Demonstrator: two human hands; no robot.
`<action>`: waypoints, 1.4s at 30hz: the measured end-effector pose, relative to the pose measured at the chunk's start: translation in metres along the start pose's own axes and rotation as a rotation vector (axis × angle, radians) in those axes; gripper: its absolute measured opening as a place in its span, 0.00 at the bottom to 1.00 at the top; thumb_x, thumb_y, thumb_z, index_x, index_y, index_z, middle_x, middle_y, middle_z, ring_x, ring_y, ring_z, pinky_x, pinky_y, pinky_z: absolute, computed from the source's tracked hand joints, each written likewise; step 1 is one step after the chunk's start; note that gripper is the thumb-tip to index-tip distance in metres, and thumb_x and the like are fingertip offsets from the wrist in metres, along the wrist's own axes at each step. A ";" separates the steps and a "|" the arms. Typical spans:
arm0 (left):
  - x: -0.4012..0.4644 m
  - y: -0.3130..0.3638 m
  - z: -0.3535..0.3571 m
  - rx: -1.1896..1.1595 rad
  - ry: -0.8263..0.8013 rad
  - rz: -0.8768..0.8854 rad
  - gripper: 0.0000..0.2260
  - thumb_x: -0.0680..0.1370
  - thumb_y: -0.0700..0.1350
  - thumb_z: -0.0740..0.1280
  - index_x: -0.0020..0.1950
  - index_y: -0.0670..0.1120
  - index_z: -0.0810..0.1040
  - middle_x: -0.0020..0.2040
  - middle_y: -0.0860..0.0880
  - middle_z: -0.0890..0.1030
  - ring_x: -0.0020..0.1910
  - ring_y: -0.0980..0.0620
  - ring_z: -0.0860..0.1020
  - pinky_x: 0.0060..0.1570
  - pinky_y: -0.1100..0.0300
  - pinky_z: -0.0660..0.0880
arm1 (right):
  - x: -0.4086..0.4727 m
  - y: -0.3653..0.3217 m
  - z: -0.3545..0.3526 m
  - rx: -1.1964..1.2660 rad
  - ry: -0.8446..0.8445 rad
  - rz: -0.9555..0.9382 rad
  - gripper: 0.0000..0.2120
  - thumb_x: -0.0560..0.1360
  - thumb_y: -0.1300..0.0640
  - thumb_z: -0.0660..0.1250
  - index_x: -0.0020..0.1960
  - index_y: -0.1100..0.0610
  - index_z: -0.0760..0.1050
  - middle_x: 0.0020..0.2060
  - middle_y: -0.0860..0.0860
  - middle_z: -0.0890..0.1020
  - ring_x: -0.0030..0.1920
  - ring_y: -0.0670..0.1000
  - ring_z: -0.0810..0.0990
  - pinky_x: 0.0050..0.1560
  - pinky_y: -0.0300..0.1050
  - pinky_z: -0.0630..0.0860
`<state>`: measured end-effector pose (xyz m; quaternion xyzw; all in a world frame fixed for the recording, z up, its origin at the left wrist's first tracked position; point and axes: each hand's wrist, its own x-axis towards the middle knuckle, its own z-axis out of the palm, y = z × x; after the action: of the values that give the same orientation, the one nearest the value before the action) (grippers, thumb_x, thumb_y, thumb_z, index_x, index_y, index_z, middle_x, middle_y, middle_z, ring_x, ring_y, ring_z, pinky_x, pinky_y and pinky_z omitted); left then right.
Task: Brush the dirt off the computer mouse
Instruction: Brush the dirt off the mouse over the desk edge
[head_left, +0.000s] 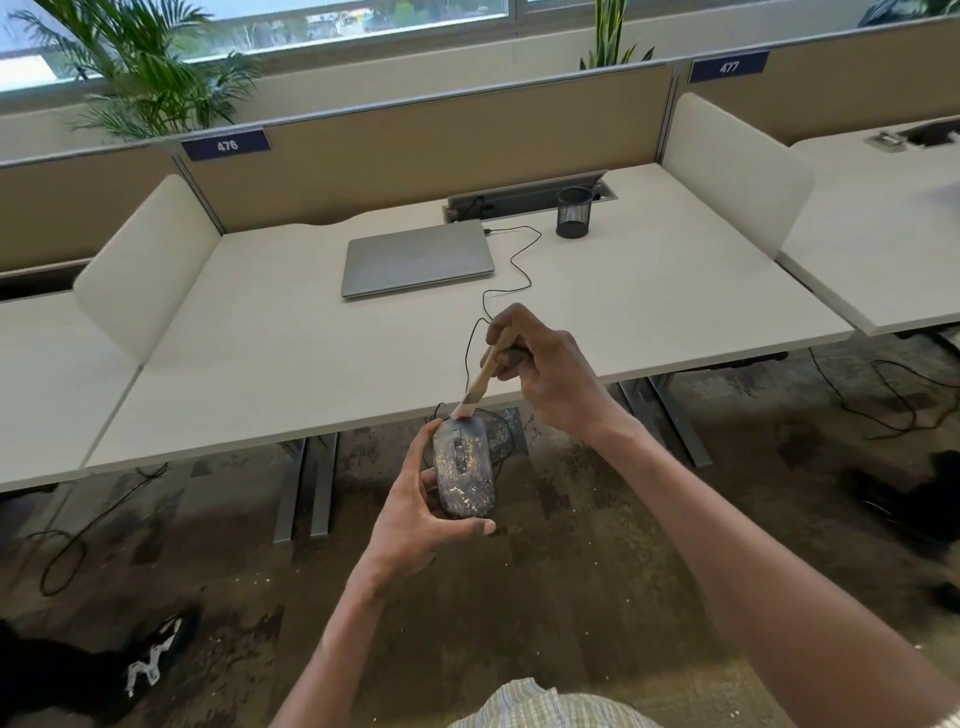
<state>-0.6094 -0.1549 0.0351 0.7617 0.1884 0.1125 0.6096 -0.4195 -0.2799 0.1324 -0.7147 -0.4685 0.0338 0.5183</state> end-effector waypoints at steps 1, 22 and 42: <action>-0.001 0.000 0.000 -0.004 -0.002 0.002 0.55 0.62 0.36 0.86 0.74 0.70 0.58 0.59 0.48 0.84 0.56 0.54 0.86 0.50 0.66 0.81 | 0.001 0.002 -0.002 0.016 -0.019 0.029 0.20 0.76 0.78 0.55 0.53 0.54 0.71 0.44 0.56 0.83 0.42 0.42 0.83 0.44 0.36 0.80; -0.004 0.001 -0.004 0.016 -0.005 -0.002 0.55 0.61 0.41 0.87 0.73 0.73 0.60 0.60 0.45 0.85 0.57 0.49 0.86 0.53 0.59 0.83 | 0.009 -0.010 -0.013 -0.045 -0.085 -0.025 0.23 0.75 0.78 0.54 0.52 0.51 0.70 0.42 0.55 0.83 0.41 0.46 0.82 0.45 0.42 0.82; -0.008 0.011 0.001 0.106 -0.039 -0.026 0.53 0.57 0.53 0.86 0.69 0.81 0.58 0.64 0.49 0.82 0.62 0.52 0.83 0.66 0.48 0.79 | 0.012 -0.022 -0.002 -0.235 -0.235 -0.200 0.16 0.76 0.77 0.58 0.55 0.60 0.71 0.43 0.56 0.81 0.43 0.55 0.81 0.43 0.51 0.81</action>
<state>-0.6149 -0.1616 0.0461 0.7925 0.1920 0.0797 0.5734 -0.4257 -0.2724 0.1555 -0.7112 -0.5952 0.0104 0.3740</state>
